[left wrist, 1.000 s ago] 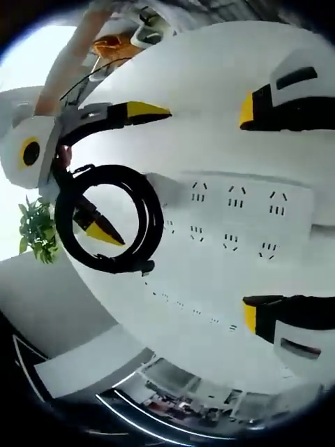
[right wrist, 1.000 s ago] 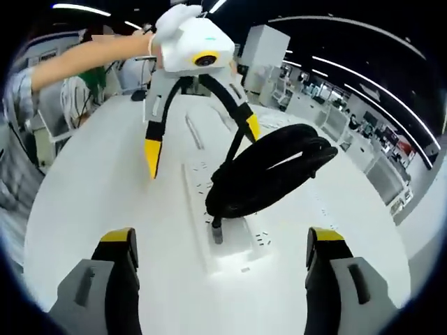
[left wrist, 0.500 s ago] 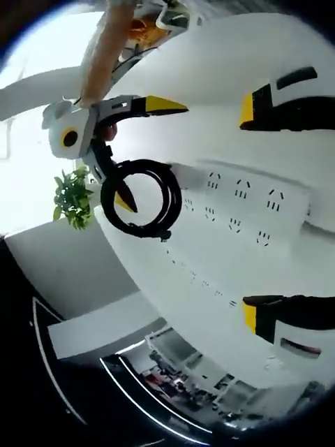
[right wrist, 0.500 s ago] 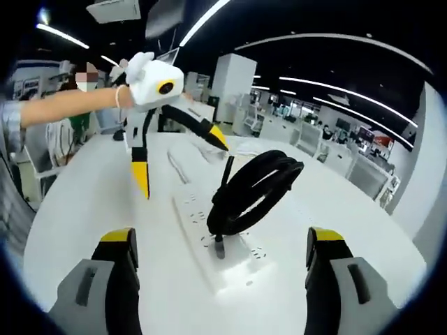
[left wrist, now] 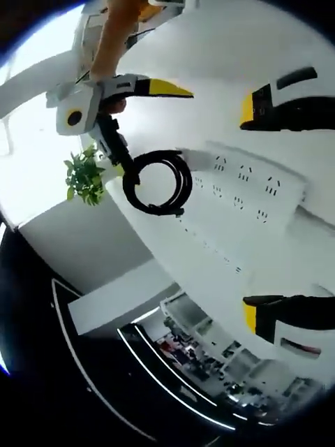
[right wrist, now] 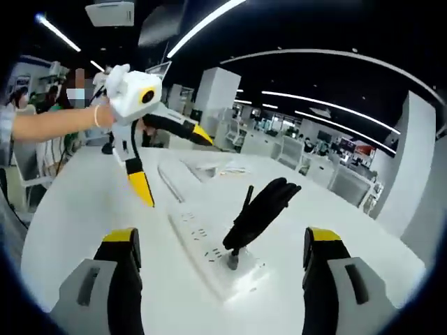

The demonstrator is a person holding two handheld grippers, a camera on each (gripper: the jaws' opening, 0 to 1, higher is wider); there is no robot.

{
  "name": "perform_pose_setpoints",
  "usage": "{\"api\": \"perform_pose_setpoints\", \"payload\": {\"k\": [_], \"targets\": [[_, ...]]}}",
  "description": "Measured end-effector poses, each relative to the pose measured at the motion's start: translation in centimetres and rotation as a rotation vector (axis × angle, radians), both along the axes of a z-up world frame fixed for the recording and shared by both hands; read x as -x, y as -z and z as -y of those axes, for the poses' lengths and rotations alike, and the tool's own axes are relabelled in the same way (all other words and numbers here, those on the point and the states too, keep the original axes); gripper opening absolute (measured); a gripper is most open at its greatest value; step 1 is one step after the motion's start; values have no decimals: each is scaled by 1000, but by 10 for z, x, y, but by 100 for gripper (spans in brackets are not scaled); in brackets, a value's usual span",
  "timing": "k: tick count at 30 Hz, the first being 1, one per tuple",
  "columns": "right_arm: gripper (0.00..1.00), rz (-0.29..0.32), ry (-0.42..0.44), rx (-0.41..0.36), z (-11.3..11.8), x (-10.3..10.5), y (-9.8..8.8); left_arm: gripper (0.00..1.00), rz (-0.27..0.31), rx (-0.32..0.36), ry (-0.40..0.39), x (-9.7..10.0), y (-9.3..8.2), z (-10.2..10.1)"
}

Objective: Straighten the power strip on the desk, plug the charger into it

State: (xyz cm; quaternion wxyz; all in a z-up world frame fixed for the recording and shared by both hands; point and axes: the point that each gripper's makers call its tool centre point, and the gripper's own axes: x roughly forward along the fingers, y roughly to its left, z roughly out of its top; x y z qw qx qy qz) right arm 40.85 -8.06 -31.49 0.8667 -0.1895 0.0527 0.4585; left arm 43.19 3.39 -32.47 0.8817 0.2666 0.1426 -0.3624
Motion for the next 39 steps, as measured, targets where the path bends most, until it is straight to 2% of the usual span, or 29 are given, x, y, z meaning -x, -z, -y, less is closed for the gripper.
{"api": "perform_pose_setpoints", "payload": {"k": [3, 5, 9, 11, 13, 22, 25, 27, 31, 39], "targets": [[96, 24, 45, -24, 5, -2, -6, 99, 11, 24, -26, 6, -4, -2], [96, 12, 83, -39, 10, -7, -7, 99, 14, 49, -39, 10, -8, -2], [97, -11, 103, -132, 13, -6, -14, 99, 81, 7, -86, 12, -10, -11], [97, -2, 110, -152, 14, -4, -17, 99, 79, 16, -87, 17, -8, -10], [96, 9, 117, -159, 13, 3, -17, 99, 72, 49, -92, 22, -8, -9], [95, 21, 131, -227, 16, 25, -26, 99, 96, 98, -105, 45, -9, -7], [95, 45, 154, -245, 22, 30, -31, 99, 107, 132, -129, 50, -14, -11], [95, 35, 149, -266, 21, 36, -31, 99, 115, 168, -141, 54, -19, -12], [96, 17, 139, -282, 22, 44, -29, 99, 139, 200, -159, 62, -28, -16], [96, 36, 159, -317, 32, 62, -35, 99, 195, 251, -172, 81, -41, -21]]}}
